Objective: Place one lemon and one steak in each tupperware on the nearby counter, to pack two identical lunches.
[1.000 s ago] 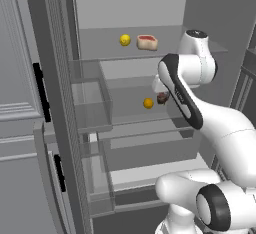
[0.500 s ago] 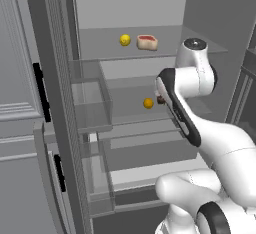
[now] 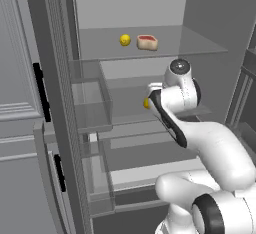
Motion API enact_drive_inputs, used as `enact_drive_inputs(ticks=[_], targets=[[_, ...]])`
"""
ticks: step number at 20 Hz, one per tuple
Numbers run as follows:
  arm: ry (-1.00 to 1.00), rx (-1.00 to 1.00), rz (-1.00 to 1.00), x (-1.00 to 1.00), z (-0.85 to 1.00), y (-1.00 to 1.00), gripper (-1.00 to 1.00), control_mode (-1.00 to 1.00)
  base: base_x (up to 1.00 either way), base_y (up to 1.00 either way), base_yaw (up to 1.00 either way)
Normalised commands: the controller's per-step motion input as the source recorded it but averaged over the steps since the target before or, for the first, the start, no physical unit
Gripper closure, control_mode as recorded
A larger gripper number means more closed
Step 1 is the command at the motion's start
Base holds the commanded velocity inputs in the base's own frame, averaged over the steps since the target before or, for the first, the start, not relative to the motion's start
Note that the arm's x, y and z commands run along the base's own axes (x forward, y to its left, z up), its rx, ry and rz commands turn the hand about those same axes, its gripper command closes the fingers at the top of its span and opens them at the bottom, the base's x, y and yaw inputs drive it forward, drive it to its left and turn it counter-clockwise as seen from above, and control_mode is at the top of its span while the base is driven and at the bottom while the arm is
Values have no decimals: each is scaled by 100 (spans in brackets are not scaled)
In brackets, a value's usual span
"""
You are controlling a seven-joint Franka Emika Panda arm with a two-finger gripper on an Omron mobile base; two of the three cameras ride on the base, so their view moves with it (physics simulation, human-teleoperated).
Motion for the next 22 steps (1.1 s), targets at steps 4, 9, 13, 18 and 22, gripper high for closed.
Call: enact_drive_inputs(ticks=[4, 9, 13, 18, 22], targets=[[25, 8, -1, 99, -4, -26, -100, -100, 0, 0, 0], [13, 0, 2, 43, -47, 0, -100, -100, 0, 0, 0], [0, 0, 7, 19, -61, -1, -100, -100, 0, 0, 0], [0, 0, 10, 48, -42, -47, -100, -100, 0, 0, 0], [0, 0, 9, 40, -29, -52, -100, -100, 0, 0, 0]])
